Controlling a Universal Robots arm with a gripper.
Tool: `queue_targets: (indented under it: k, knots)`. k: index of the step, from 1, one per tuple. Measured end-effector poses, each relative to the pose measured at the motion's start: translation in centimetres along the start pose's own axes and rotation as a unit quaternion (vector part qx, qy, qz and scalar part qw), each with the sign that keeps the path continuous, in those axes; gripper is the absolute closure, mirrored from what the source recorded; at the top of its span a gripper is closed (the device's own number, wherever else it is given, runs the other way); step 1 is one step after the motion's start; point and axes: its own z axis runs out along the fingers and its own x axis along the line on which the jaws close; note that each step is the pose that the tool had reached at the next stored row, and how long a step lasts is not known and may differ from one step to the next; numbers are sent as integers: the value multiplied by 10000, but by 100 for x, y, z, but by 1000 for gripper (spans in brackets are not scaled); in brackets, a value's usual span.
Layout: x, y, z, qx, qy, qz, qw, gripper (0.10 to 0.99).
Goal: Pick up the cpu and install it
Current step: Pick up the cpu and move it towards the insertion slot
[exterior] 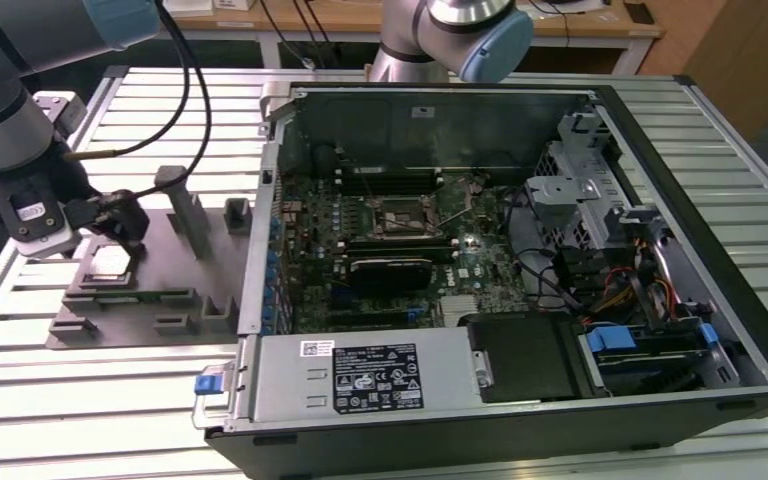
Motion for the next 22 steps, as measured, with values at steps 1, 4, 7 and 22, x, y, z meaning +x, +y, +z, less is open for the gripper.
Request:
queue_targets:
  k: [1, 4, 7, 22]
  knots:
    - [0, 0, 0, 0, 0, 0, 10000, 255]
    - [0, -1, 0, 0, 0, 0, 10000, 133]
    - [1, -2, 31, 0, 0, -2, 10000, 133]
    - [5, -10, 186, -2, 30, -129, 9999, 133]
